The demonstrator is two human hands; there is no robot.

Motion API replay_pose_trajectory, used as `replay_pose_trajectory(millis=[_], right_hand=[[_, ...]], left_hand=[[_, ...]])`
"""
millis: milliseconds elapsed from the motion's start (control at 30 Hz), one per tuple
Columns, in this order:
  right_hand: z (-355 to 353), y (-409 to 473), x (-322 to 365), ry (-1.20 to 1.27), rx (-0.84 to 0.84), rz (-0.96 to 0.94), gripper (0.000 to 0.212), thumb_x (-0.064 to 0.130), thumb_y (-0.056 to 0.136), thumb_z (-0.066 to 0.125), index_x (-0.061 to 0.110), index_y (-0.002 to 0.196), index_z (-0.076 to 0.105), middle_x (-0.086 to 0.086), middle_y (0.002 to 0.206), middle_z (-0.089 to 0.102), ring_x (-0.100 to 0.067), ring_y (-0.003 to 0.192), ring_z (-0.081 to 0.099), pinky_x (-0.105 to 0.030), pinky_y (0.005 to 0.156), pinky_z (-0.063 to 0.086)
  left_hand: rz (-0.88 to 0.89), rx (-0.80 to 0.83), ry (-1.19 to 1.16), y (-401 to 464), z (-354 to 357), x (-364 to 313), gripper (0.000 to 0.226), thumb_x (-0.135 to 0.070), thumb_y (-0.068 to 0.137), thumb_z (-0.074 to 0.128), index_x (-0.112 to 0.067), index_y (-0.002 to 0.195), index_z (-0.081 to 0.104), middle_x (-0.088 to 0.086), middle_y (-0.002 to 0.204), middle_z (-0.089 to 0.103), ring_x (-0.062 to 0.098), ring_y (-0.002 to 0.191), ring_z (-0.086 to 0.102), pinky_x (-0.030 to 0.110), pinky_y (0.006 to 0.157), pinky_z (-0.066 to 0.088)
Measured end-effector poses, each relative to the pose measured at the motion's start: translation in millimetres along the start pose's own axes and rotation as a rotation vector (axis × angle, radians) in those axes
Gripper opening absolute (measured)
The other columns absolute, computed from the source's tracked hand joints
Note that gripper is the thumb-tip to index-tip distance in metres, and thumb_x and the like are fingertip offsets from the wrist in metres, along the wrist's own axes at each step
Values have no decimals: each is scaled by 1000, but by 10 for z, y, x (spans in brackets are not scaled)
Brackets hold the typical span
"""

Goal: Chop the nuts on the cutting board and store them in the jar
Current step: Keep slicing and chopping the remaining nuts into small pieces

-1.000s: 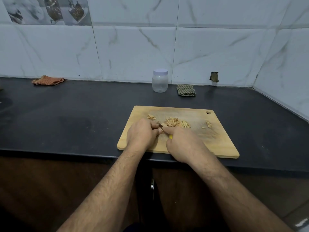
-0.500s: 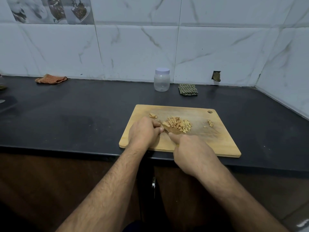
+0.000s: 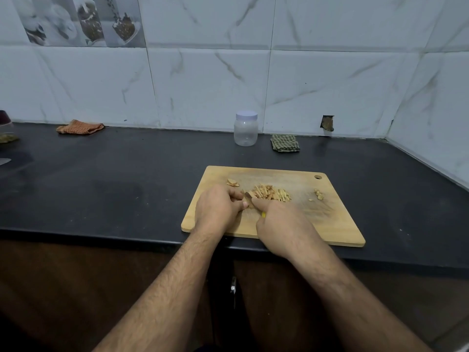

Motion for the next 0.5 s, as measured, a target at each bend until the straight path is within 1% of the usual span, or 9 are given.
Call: replay_pose_trajectory(millis=[67, 233, 267, 367, 400, 500], right_hand=[[12, 22, 27, 1, 9, -14, 62, 10, 93, 45, 38, 148, 40, -1, 131, 61, -21, 113, 58, -33, 90, 52], [10, 35, 40, -5, 9, -27, 61, 10, 94, 45, 38, 148, 41, 0, 131, 61, -21, 115, 57, -33, 90, 49], [10, 32, 39, -4, 3, -30, 60, 10, 94, 45, 38, 147, 41, 1, 131, 61, -21, 114, 57, -33, 90, 50], [26, 27, 46, 8, -2, -33, 60, 9, 94, 44, 37, 147, 42, 1, 130, 62, -19, 111, 58, -33, 88, 52], [31, 28, 50, 8, 0, -30, 60, 9, 94, 45, 38, 147, 42, 1, 130, 62, -19, 110, 58, -33, 87, 53], [38, 47, 55, 2, 8, -17, 61, 9, 93, 46, 39, 147, 41, 1, 131, 61, -19, 111, 58, -32, 87, 53]], left_hand=[[12, 4, 0, 4, 0, -6, 9, -34, 85, 75, -31, 93, 76, -15, 95, 71, 4, 87, 59, 22, 66, 38], [33, 8, 34, 7, -13, -17, 12, -35, 87, 72, -32, 98, 77, -14, 103, 72, 3, 88, 55, 23, 71, 40], [34, 11, 38, 7, -12, -19, 12, -35, 87, 72, -32, 98, 77, -14, 104, 72, 3, 87, 55, 23, 70, 40], [39, 28, 58, 18, -9, -19, 12, -35, 88, 71, -33, 98, 77, -14, 103, 73, 4, 85, 56, 21, 60, 37], [40, 32, 65, 21, -11, -17, 13, -36, 89, 71, -34, 100, 77, -14, 104, 73, 4, 85, 56, 21, 59, 36], [42, 50, 82, 39, -8, -9, 17, -36, 90, 69, -34, 105, 76, -15, 109, 72, 4, 87, 55, 22, 65, 37]])
Point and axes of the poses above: each hand's wrist, its own y-axis towards the middle knuckle, its own z-axis out of the palm, x = y × z, the point moved 4 cm from there along y, towards the middle knuckle
